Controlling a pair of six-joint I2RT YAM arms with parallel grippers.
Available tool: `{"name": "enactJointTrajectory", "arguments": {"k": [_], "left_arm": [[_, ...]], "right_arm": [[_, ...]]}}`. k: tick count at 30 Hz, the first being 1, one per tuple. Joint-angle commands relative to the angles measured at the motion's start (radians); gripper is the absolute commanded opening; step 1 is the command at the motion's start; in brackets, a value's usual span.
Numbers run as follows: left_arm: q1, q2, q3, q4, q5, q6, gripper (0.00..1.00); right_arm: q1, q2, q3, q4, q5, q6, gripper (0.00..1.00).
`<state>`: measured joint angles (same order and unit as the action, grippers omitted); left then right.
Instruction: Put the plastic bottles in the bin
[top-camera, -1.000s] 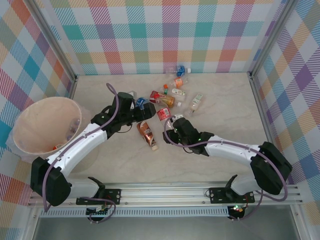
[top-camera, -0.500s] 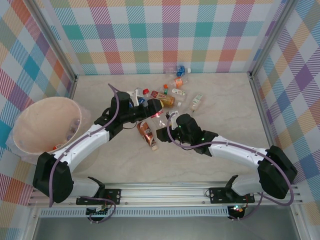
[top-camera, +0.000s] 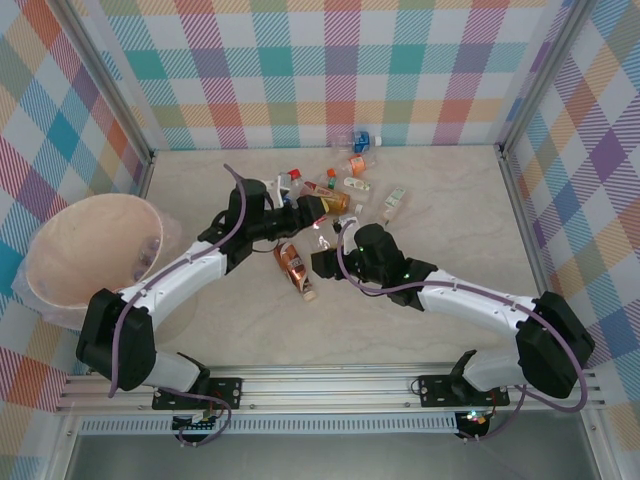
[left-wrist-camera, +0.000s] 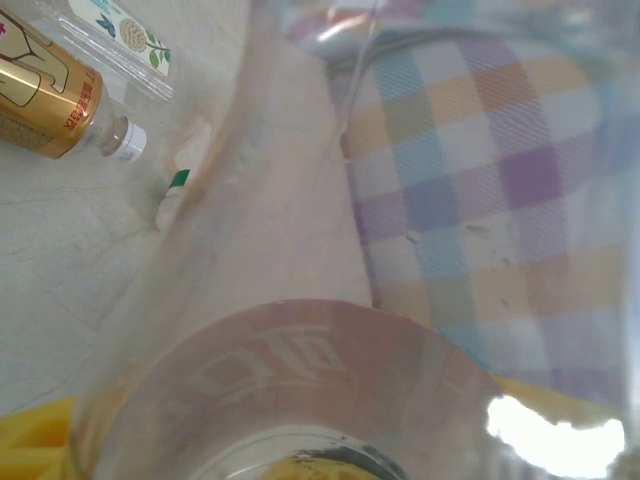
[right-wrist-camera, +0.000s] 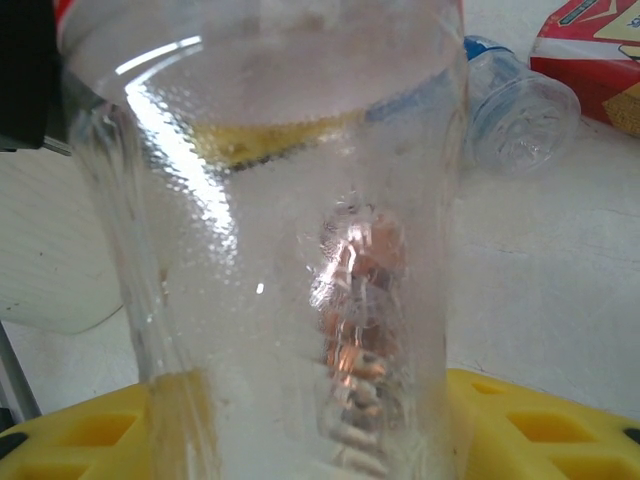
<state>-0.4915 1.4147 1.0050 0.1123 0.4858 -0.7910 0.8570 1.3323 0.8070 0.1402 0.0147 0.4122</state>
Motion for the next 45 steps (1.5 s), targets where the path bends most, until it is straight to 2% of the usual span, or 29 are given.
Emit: {"name": "enactJointTrajectory", "arguments": {"k": [1,5,11,18,21,25,29,34,37,41,45], "left_arm": [[0.016,0.008,0.051,-0.045,-0.002,0.007,0.67],[0.031,0.006,0.066,-0.077,-0.046,0.003,0.62],[0.054,-0.003,0.084,-0.144,-0.131,0.002,0.56],[0.089,-0.053,0.100,-0.205,-0.233,0.018,0.56],[0.100,-0.096,0.123,-0.272,-0.304,0.052,0.56],[0.106,-0.169,0.165,-0.368,-0.402,0.111,0.57],[0.109,-0.237,0.226,-0.507,-0.508,0.176,0.57],[0.110,-0.313,0.306,-0.637,-0.610,0.256,0.57],[0.110,-0.362,0.345,-0.701,-0.703,0.283,0.56],[0.111,-0.419,0.393,-0.743,-0.774,0.360,0.56],[0.111,-0.439,0.471,-0.809,-0.917,0.448,0.56]], "right_arm": [[0.009,-0.031,0.037,0.064,-0.054,-0.048,0.65],[0.002,-0.042,0.041,0.034,-0.052,-0.074,0.82],[-0.002,-0.083,0.037,-0.008,-0.044,-0.145,1.00],[-0.003,-0.173,-0.006,-0.012,0.115,-0.179,1.00],[-0.003,-0.210,-0.035,0.006,0.218,-0.153,1.00],[-0.003,-0.223,-0.074,-0.002,0.427,-0.087,1.00],[-0.010,-0.212,-0.089,-0.040,0.551,0.003,1.00],[-0.031,-0.187,-0.094,-0.071,0.614,0.101,1.00],[-0.044,-0.162,-0.086,-0.090,0.621,0.136,1.00],[-0.052,-0.128,-0.061,-0.125,0.623,0.162,1.00],[-0.053,-0.098,-0.024,-0.175,0.625,0.160,1.00]]}}
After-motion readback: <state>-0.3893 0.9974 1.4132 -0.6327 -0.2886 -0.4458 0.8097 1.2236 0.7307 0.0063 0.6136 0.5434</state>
